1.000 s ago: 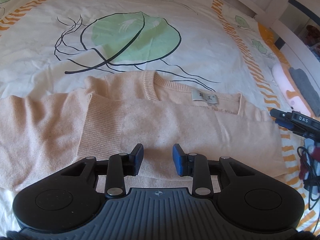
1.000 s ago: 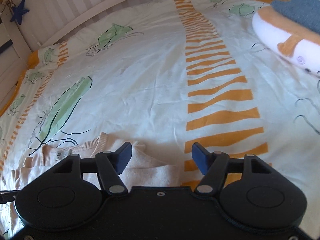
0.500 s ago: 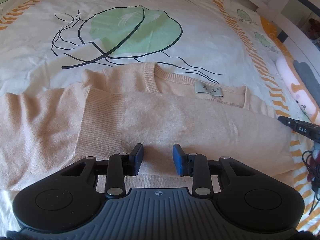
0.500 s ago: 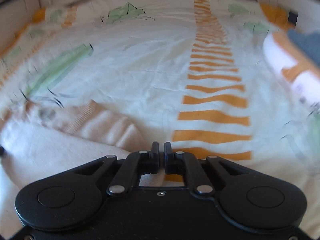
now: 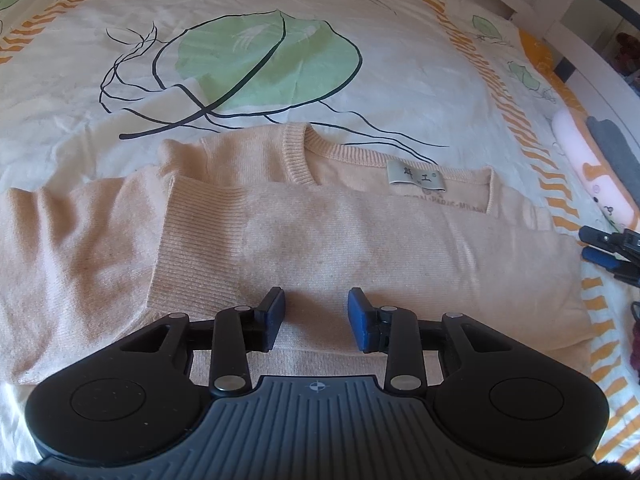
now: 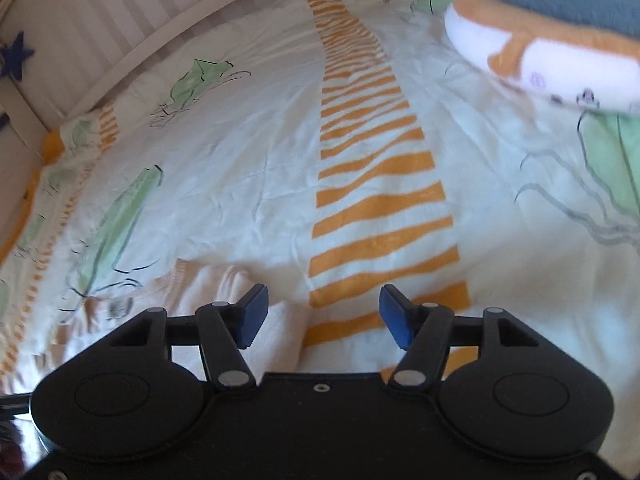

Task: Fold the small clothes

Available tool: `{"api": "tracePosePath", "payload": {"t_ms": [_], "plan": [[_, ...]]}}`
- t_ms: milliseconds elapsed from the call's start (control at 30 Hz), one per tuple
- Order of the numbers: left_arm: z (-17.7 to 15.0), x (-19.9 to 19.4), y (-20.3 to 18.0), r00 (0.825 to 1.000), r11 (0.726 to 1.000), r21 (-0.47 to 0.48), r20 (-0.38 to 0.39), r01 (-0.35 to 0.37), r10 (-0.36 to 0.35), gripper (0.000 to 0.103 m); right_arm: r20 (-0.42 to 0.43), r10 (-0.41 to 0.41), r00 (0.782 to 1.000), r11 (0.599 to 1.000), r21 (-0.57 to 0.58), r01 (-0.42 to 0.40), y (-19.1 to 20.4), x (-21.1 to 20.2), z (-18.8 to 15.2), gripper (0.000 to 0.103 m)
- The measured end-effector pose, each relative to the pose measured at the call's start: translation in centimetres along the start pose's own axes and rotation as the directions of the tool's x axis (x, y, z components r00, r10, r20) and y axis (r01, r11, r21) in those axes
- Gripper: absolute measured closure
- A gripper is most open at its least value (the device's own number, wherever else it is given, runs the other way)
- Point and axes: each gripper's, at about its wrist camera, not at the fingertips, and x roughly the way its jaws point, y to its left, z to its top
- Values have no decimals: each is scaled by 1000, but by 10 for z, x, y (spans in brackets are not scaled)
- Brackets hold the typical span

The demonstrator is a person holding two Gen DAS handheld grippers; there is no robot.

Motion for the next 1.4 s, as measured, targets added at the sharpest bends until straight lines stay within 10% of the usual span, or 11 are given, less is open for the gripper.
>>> {"api": "tracePosePath", "payload": {"t_ms": [100,200,467,567,667,967,1067,1167,1400], "plan": [[0,0,0,1000,1000,1,0,-1,1,69,-34,78,996,996,53,-76,-2,4,-6,38],[1,-1,0,1000,1000,2,5,-1,1,69,-66,67,996,998,-15,-68,11,13,-11,89],[-1,-2,-8,1000,999,43,5,16,-16,68,25,-214,977,899,-386,207,51,19,-22,94],[-1,-3,-8,1000,999,53,7,7,-7,68,33,-207,978,897,-391,204,51,21,-24,86],[0,-6,-6,1000,999,39,16,0,-1,68,49,-201,978,920,-333,205,47,6,-19,46],[6,-18,1,998,999,36,67,-18,15,68,-89,-114,989,946,-313,81,63,-38,-50,39],[8,-22,6,997,999,33,76,-23,21,68,-143,-255,956,890,-422,174,66,-25,-70,38],[9,-30,19,993,999,7,110,-47,46,68,-149,-244,958,916,-361,177,57,-28,-68,33],[12,-63,62,974,987,-135,199,-84,110,61,9,-137,991,911,-392,130,88,-58,-50,11]]}}
